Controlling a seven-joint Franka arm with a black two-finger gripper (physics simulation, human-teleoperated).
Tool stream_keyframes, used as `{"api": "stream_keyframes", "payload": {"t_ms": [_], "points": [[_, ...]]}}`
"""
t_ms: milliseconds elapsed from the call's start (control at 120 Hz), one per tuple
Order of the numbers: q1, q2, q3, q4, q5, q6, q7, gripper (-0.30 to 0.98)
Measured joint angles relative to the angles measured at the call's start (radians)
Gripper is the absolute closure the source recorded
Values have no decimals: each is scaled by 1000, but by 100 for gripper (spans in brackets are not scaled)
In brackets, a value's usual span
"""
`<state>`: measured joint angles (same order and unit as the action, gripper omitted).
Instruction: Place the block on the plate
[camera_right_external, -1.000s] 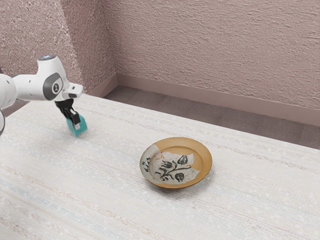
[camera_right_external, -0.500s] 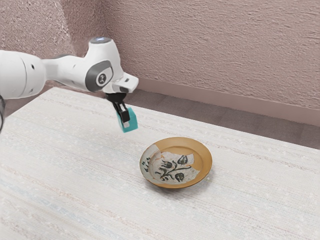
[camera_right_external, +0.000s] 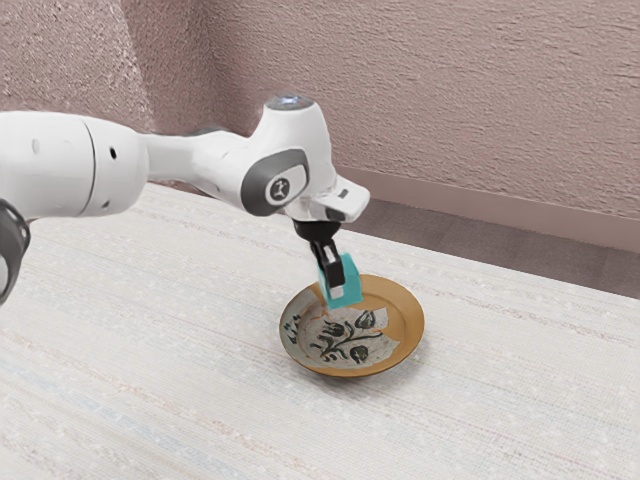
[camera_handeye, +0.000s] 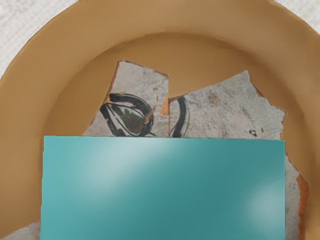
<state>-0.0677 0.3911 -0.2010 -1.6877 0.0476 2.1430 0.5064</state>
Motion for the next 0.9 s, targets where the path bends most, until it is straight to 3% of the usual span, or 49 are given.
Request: {"api": "stream_keyframes", "payload": {"t_ms": [233, 350, 450, 558, 900], "points": [[-12, 0, -1, 0, -14, -4, -26, 12], [-14, -74, 20, -10, -16, -32, -43, 7], [-56, -183, 104, -7, -15, -102, -73, 4], [-57, -269, 135, 3, -9, -203, -120, 3], [18, -290, 146, 220, -7, -480, -223, 1]]}}
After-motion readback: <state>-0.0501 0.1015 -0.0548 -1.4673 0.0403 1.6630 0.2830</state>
